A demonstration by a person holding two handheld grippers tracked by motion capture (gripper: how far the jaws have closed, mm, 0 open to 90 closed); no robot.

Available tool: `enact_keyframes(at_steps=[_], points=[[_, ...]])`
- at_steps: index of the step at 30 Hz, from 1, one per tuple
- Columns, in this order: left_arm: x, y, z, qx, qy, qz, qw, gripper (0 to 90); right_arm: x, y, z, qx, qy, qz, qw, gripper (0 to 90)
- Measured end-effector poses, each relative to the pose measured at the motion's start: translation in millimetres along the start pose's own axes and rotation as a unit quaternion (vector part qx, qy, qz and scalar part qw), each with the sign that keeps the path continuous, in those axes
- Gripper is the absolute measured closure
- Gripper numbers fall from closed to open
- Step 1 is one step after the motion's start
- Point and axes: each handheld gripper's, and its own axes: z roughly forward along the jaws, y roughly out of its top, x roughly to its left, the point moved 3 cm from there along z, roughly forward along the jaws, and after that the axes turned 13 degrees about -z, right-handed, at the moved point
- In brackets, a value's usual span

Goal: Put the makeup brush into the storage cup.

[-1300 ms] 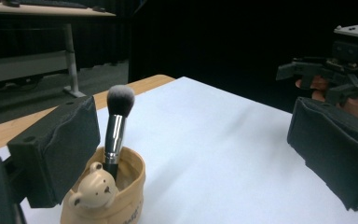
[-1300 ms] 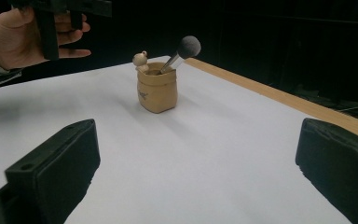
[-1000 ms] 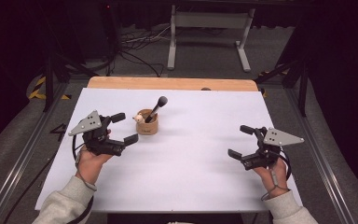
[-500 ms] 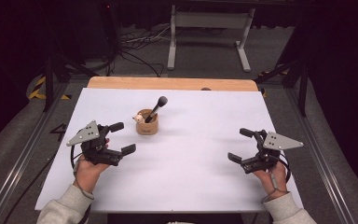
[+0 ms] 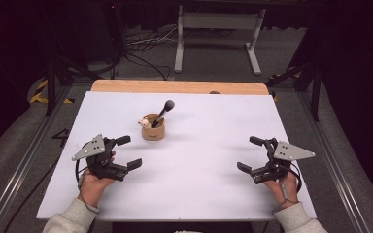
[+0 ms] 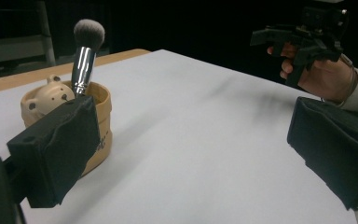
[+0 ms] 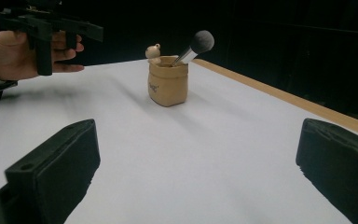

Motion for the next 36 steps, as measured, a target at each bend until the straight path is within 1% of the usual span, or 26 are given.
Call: enact_keyframes(at_steps=[3, 7, 9, 11, 13, 14, 15, 16, 20, 22, 24, 27, 36], points=[[-0.5, -4.2, 1.7, 0.005, 0.001, 0.006, 1.0, 3.0, 1.4, -1.5, -0.3, -0.001, 0.0, -0.002, 1.0, 0.0], [-1.4, -10.0, 3.8, 0.015, -0.006, 0.008, 0.9998, 3.0, 5.2, -3.7, 0.5, -0.007, 0.005, -0.003, 1.0, 0.0], [-0.5, -13.7, 5.3, 0.017, -0.001, 0.012, 0.9998, 3.0, 6.8, -5.0, 0.6, -0.007, 0.004, -0.003, 1.0, 0.0], [1.1, -16.1, 5.5, 0.015, -0.001, 0.005, 0.9999, 2.9, 8.5, -7.4, 1.0, -0.006, 0.001, -0.003, 1.0, 0.0], [3.1, -16.6, 4.7, 0.014, 0.0, 0.004, 0.9999, 3.0, 9.5, -8.5, 1.4, -0.008, 0.005, 0.002, 1.0, 0.0], [5.3, -17.3, 3.7, 0.006, 0.0, -0.008, 1.0, 2.9, 11.4, -10.9, 2.5, -0.007, 0.007, 0.005, 0.9999, 0.0], [6.6, -17.4, 3.1, 0.004, 0.0, -0.011, 0.9999, 2.8, 11.9, -11.5, 2.8, -0.006, 0.007, 0.005, 0.9999, 0.0], [8.2, -17.8, 2.3, -0.002, 0.001, -0.02, 0.9998, 2.8, 12.3, -12.1, 3.2, -0.007, 0.007, 0.007, 0.9999, 0.0], [13.1, -18.2, 0.1, -0.01, 0.003, -0.027, 0.9996, 2.7, 12.9, -15.7, 3.8, -0.009, 0.004, 0.015, 0.9998, 0.0], [15.7, -18.7, -1.4, -0.016, 0.007, -0.034, 0.9993, 2.7, 13.0, -17.3, 4.7, -0.007, 0.004, 0.016, 0.9998, 0.0], [15.8, -19.1, -1.7, -0.016, 0.007, -0.037, 0.9992, 2.7, 13.4, -18.6, 5.5, -0.004, 0.003, 0.015, 0.9999, 0.0], [16.0, -19.3, -1.3, -0.015, 0.009, -0.033, 0.9993, 2.7, 13.7, -19.1, 6.3, -0.002, 0.003, 0.014, 0.9999, 0.0], [15.2, -19.4, -1.0, -0.015, 0.005, -0.036, 0.9992, 2.7, 14.6, -18.2, 7.4, -0.006, 0.008, 0.001, 1.0, 0.0]])
